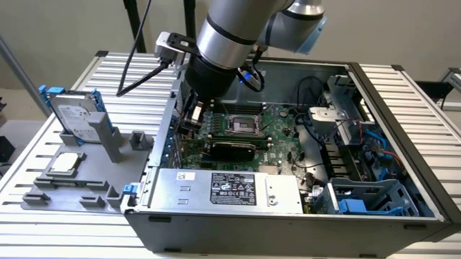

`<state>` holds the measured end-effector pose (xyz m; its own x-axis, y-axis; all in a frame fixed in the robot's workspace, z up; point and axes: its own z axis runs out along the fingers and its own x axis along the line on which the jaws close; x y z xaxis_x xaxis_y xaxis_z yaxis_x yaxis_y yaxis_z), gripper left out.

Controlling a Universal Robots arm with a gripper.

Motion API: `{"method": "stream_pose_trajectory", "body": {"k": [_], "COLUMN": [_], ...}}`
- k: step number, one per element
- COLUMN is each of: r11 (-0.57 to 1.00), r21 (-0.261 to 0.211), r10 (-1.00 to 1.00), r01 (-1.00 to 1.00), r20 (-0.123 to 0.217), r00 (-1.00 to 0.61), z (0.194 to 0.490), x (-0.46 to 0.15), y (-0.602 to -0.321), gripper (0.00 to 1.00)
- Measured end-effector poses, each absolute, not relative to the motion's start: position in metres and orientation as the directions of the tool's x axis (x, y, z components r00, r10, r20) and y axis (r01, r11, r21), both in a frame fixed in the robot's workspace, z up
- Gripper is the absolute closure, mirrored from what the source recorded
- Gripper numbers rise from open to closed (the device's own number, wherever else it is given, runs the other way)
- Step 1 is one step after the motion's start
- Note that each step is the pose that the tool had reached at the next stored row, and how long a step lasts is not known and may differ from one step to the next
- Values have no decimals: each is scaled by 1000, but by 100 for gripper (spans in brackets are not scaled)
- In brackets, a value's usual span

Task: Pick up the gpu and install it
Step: 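Press down on the gpu until it lock into place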

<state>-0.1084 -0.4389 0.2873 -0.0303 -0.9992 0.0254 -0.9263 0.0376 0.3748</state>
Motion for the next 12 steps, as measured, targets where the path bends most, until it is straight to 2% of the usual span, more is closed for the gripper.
{"method": "stream_pose_trajectory", "body": {"k": [12], "r11": [41], "r21": [386], "r10": [-999], "r01": [-922], "r20": [26], "r00": [-34], "z": [288], "x": [-108], "y": [-439], "gripper": [89]}}
